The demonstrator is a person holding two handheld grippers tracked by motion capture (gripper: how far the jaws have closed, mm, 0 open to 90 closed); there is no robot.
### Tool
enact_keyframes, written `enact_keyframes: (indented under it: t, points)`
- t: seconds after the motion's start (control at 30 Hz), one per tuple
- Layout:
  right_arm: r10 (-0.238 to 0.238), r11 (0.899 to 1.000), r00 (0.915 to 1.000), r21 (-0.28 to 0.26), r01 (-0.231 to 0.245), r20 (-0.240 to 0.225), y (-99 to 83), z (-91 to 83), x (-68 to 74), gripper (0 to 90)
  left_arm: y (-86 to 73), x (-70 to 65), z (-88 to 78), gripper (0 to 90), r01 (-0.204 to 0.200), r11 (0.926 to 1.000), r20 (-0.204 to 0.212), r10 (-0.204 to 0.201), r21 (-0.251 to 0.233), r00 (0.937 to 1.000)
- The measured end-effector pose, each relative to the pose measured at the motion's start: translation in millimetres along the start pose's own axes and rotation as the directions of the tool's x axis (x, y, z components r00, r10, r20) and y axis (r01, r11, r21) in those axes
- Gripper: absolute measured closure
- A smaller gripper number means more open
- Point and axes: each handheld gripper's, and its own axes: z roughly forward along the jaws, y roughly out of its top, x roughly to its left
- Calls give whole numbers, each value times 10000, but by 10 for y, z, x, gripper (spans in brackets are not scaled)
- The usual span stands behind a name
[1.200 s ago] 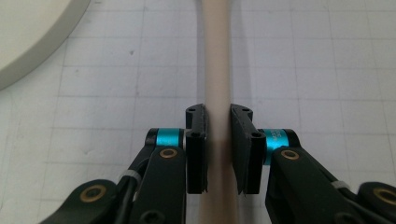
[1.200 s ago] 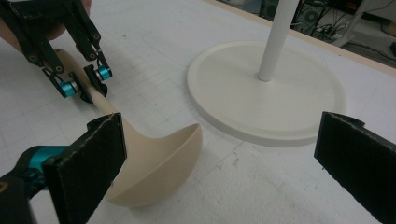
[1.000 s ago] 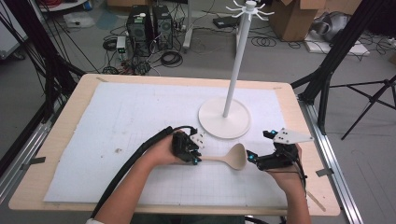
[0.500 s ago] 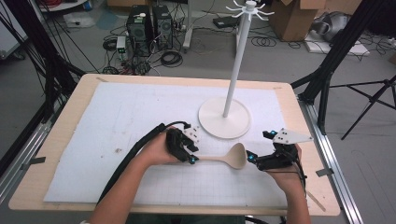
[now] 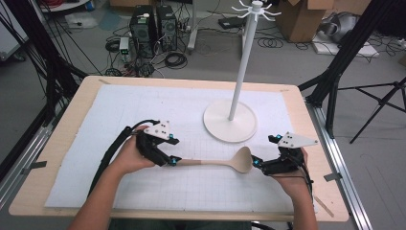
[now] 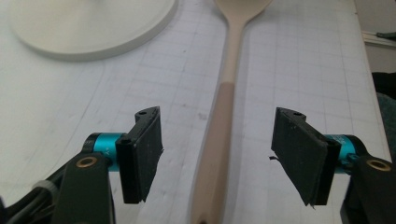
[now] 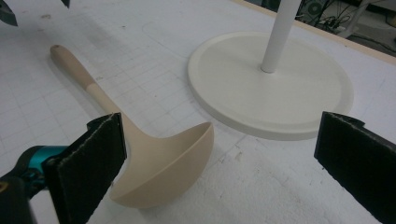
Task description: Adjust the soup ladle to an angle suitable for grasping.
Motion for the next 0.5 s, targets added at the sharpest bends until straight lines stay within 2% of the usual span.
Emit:
enact_keyframes:
  t: [0.13,0.27,0.37,0.5]
  points:
    - [17,10000,10000,26,-17,-14,-2,9,7,9,-170,16,-203,297,397,9990,-462,-406,-201,9981]
    - [1,9999,10000,101,-1,-16,-4,21,9,10,-340,19,-375,260,770,9958,-945,-815,-498,9922]
    - [29,9999,10000,120,-29,-9,-9,31,12,10,-456,-7,-480,250,948,9930,-1197,-1028,-704,9875]
    - [-20,9998,10000,184,20,2,-10,45,15,9,-586,-55,-568,241,1090,9874,-1288,-1236,-1150,9839]
